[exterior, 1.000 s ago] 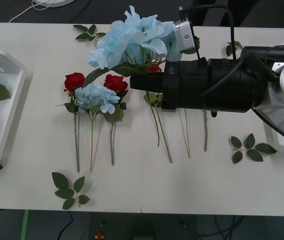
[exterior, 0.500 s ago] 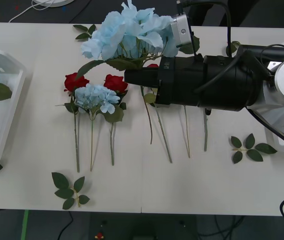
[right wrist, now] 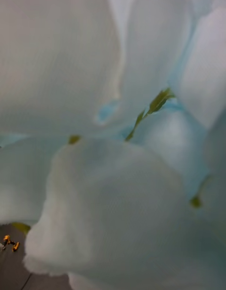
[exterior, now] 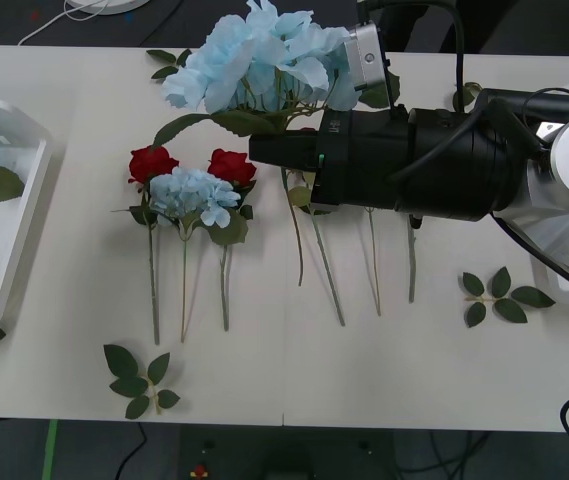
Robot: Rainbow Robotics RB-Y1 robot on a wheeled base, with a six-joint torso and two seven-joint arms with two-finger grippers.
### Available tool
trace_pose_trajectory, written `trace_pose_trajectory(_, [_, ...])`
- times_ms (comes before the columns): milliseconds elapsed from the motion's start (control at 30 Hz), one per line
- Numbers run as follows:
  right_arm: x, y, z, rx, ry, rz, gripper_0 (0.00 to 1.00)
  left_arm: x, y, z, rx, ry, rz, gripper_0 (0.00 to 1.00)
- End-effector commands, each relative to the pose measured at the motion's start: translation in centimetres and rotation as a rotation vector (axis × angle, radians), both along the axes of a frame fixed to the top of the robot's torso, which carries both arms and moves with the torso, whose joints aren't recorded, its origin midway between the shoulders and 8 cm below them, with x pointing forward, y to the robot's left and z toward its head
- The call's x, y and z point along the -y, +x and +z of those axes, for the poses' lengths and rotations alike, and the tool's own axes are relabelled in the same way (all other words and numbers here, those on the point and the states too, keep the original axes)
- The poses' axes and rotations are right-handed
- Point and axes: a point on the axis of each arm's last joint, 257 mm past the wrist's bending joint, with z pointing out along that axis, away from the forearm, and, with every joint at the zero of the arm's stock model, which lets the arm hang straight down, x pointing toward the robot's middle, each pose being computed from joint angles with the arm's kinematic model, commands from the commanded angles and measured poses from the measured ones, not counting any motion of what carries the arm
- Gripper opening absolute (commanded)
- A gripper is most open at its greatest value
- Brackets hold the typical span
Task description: Place the red flowers into the right box and the blue flowers into the left box. If a person shows an open palm, hand one flower to the person first, then continue sorting.
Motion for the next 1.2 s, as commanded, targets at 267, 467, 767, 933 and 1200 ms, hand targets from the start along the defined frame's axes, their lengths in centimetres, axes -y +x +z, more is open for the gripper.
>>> trace_pose_trajectory(267, [-1.2, -0.7, 2.1, -0.001, 0.034, 0.030, 0.00, 16.6, -9.3, -4.6, -0.190, -0.553, -0.545, 1.00])
trace_pose_trajectory(467, [-1.2, -0.7, 2.1, 0.001, 0.034, 0.029, 0.00, 20.5, -13.4, -6.8, -0.280, -0.621, -0.722, 1.00])
trace_pose_trajectory(767, [-1.4, -0.8, 2.2, 0.003, 0.039, 0.032, 0.00, 27.7, -16.5, -10.2, -0.371, -0.628, -0.885, 1.00])
trace_pose_trajectory(933, [-1.4, -0.8, 2.2, 0.004, 0.038, 0.034, 0.00, 30.6, -17.9, -11.1, -0.401, -0.626, -0.942, 1.00])
trace_pose_trajectory(1200, [-1.4, -0.8, 2.2, 0.004, 0.039, 0.032, 0.00, 37.7, -20.6, -11.2, -0.415, -0.638, -1.007, 1.00])
